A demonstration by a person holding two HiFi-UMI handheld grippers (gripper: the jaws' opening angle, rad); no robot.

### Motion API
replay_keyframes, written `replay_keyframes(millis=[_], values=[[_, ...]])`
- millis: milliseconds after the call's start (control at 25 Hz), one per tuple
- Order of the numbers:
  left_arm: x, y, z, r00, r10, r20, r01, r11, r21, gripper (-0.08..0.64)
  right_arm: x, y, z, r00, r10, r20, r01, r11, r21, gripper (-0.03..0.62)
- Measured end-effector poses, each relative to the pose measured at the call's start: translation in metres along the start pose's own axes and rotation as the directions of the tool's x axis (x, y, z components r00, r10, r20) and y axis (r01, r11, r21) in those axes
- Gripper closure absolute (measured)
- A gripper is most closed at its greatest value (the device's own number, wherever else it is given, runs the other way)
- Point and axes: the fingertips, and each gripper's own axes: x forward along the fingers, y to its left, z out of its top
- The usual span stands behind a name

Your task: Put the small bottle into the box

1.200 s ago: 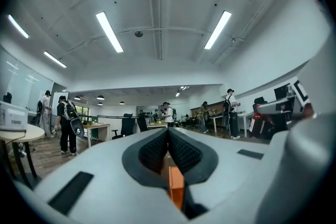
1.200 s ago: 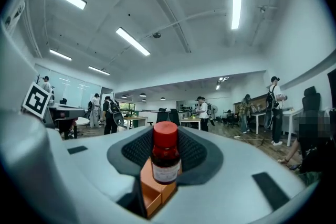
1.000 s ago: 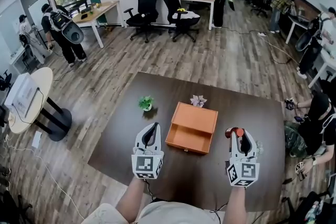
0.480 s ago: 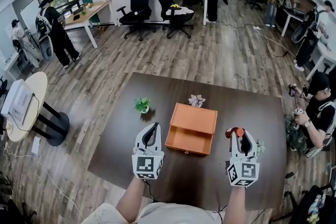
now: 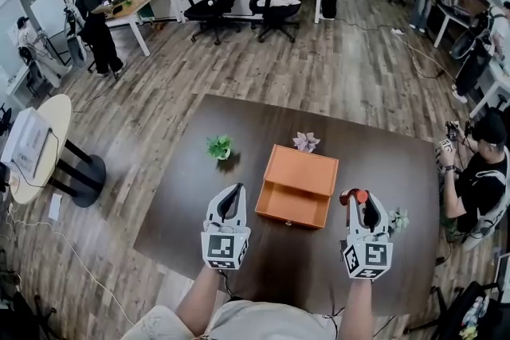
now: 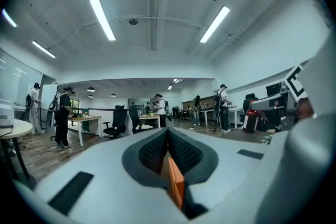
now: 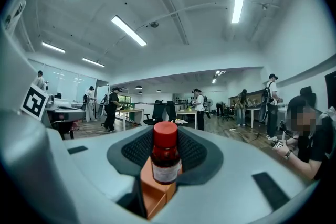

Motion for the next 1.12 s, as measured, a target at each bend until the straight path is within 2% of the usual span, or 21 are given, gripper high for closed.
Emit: replay_keyframes(millis=[280, 480, 800, 1120], values=[[-0.018, 0.014, -0.025, 0.998, 0.019, -0.055, -0.02, 1.0, -0.011, 0.558, 0.023, 0.039, -0.023, 0.995, 0.082, -0.057, -0.08, 0.996, 0.034, 0.456], [-0.029, 0.024, -0.052, 0.993, 0.037, -0.109, -0.04, 0.999, -0.025, 0.557, 0.044, 0.072, -0.051, 0.982, 0.154, -0.108, -0.148, 0.987, 0.061, 0.456], [-0.041, 0.037, -0.082, 0.985, 0.055, -0.161, -0.066, 0.996, -0.061, 0.558, 0.076, 0.122, -0.098, 0.945, 0.25, -0.213, -0.242, 0.968, 0.063, 0.456], [-0.057, 0.05, -0.11, 0.975, 0.082, -0.208, -0.107, 0.988, -0.111, 0.557, 0.092, 0.155, -0.148, 0.9, 0.287, -0.328, -0.295, 0.955, 0.024, 0.456]])
